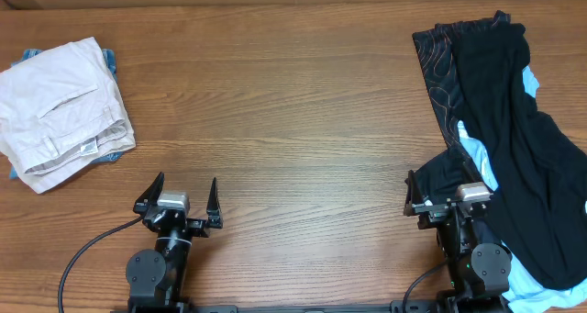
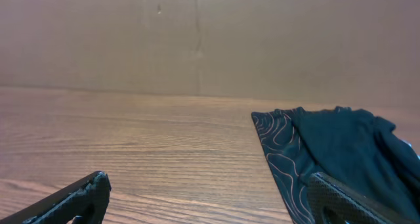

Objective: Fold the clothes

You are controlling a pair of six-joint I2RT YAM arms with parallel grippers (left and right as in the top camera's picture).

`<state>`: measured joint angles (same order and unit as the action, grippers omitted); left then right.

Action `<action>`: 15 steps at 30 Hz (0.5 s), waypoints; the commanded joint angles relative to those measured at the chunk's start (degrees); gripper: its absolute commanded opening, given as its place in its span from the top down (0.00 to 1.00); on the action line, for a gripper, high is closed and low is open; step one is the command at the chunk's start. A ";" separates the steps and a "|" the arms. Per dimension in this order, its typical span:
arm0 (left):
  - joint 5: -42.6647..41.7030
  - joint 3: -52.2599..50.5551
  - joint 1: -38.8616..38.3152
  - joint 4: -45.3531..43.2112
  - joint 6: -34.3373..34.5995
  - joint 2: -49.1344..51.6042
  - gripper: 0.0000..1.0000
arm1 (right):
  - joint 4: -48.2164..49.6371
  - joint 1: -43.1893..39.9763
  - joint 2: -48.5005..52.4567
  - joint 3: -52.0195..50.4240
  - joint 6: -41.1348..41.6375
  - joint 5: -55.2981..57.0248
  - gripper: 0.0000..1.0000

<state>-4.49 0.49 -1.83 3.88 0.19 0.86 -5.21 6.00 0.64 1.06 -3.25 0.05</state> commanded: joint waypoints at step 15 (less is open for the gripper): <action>2.16 16.98 0.31 13.60 7.61 10.32 0.00 | -13.22 -0.09 15.28 18.84 9.31 5.95 0.00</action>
<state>-3.42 12.62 -1.83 16.45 6.15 7.16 -16.95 6.00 11.20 14.70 3.62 5.06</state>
